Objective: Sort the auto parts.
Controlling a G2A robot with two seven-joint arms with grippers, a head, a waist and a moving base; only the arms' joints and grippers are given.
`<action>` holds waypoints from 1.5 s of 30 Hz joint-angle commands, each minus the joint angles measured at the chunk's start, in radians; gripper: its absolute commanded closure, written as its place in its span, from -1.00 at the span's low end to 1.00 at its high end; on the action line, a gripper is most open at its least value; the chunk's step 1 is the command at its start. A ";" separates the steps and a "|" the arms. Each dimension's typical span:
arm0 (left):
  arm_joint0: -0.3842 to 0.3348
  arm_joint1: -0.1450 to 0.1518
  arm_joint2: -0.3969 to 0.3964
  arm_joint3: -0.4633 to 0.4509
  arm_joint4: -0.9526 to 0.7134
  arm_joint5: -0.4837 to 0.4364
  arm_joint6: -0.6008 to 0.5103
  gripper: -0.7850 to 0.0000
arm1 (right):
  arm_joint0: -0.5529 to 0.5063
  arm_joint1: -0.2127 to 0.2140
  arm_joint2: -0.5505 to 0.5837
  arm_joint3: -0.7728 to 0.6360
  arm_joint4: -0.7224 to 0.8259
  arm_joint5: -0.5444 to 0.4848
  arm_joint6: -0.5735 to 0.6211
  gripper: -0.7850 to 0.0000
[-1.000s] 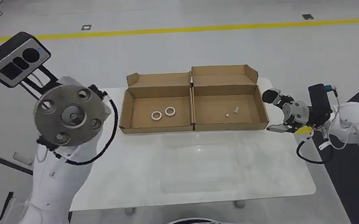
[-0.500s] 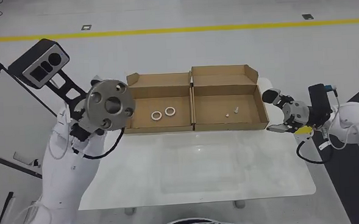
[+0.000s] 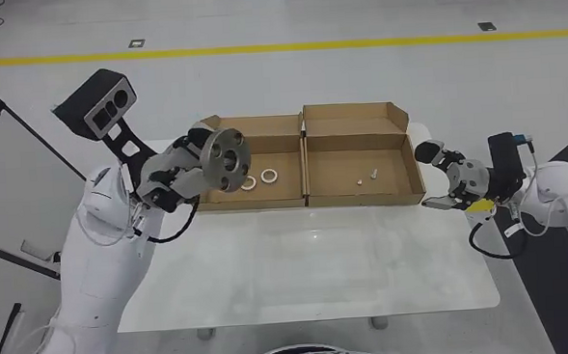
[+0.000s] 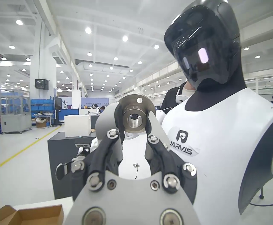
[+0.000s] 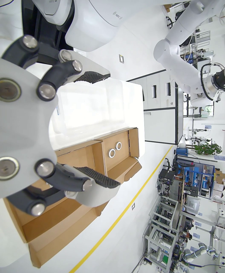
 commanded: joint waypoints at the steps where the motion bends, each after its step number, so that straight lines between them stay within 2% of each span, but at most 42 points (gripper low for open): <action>1: 0.002 -0.004 0.000 -0.016 -0.062 0.000 0.000 1.00 | 0.000 0.000 0.000 0.000 0.000 0.000 -0.001 -1.00; 10: -0.001 -0.021 -0.014 -0.062 -0.170 0.000 0.000 1.00 | 0.000 0.000 0.000 0.000 0.000 0.000 -0.001 -1.00; 42: 0.003 -0.028 -0.011 -0.060 -0.161 0.000 0.000 1.00 | 0.000 0.000 0.000 0.000 0.000 0.000 -0.001 -1.00; 45: 0.008 -0.029 -0.012 -0.076 -0.126 0.039 0.028 1.00 | 0.000 0.000 0.000 0.000 0.000 0.000 -0.001 -1.00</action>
